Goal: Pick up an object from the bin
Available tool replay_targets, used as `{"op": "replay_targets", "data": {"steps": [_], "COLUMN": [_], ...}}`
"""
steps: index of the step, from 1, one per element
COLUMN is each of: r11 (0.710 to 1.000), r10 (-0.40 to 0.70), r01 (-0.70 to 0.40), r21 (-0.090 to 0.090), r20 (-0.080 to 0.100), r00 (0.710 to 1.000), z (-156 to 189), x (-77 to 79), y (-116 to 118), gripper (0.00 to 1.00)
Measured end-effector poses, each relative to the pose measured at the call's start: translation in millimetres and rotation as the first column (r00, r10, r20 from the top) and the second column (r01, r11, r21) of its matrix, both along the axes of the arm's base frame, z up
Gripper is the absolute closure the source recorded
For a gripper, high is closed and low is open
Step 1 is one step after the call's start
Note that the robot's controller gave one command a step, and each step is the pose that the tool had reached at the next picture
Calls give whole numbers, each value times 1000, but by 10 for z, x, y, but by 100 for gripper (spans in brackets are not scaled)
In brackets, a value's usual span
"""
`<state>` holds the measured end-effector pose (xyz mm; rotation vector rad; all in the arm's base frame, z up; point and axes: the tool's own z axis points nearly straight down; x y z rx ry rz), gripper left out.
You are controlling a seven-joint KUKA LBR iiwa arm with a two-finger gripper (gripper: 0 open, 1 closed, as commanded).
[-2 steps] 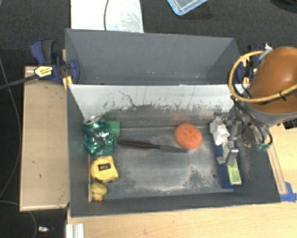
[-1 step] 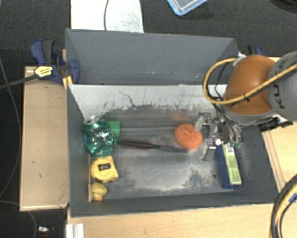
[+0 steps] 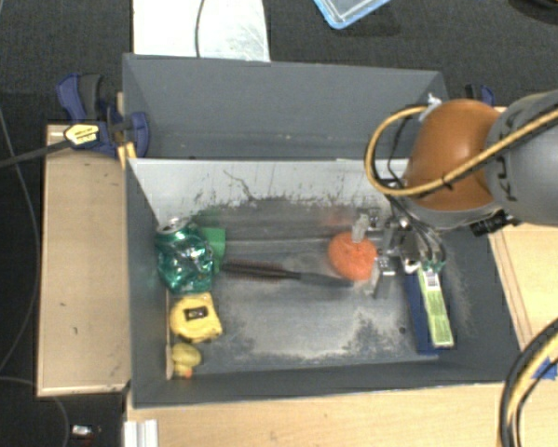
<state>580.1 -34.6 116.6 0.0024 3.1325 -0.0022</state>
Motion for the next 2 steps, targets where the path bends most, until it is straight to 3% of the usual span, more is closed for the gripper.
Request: {"op": "replay_targets", "data": {"steps": [1, 2], "r11": [996, 995], "r10": [-89, 97], "r01": [89, -97], "r21": [2, -1], "r20": [0, 9], "r00": [996, 995], "z": [7, -459], "x": [47, 91], "y": [11, 786], "gripper": [0, 0]}}
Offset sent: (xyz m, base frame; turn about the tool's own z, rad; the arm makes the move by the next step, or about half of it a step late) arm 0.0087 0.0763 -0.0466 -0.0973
